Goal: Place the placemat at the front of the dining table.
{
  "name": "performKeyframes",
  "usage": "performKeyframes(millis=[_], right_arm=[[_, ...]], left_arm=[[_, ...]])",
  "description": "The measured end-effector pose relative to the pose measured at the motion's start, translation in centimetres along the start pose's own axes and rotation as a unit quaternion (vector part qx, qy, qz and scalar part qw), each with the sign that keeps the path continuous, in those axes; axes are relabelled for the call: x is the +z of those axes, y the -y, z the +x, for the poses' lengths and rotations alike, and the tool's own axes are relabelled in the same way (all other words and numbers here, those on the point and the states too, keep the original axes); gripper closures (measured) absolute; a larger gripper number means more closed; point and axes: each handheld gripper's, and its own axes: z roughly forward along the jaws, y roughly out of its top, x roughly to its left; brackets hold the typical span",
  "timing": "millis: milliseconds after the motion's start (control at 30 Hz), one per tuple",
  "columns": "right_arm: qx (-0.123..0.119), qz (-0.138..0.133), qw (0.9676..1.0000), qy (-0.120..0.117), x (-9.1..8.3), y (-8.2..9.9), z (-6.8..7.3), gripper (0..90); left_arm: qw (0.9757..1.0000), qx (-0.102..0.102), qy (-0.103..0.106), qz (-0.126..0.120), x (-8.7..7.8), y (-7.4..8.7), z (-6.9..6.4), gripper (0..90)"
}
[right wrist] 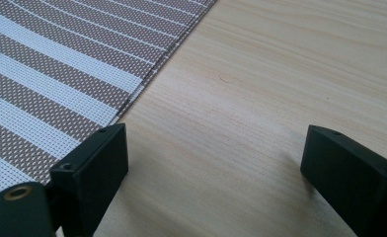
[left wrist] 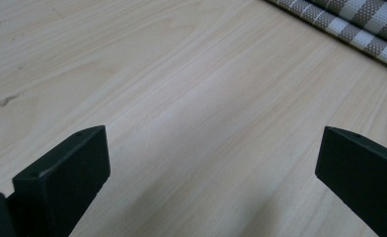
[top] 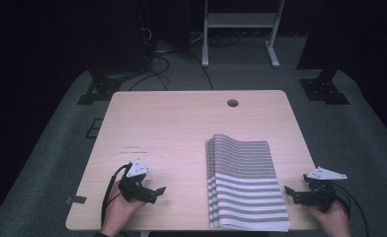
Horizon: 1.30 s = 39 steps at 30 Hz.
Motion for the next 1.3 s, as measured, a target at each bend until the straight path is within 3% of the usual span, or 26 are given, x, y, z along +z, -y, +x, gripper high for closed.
performKeyframes(millis=[600, 933, 1300], right_arm=[[0.0, 0.0, 1.0, 0.0, 0.0, 0.0, 0.0, 9.5], [0.0, 0.0, 1.0, 0.0, 0.0, 0.0, 0.0, 9.6], [0.0, 0.0, 1.0, 0.0, 0.0, 0.0, 0.0, 9.5]], left_arm=[[0.9992, 0.024, 0.023, -0.021, 1.5, -3.5, -1.4, 0.0], [0.9987, 0.026, 0.037, -0.026, 2.2, -4.5, -1.8, 0.0], [0.9977, 0.043, 0.047, -0.023, 2.8, -6.0, -2.7, 0.0]])
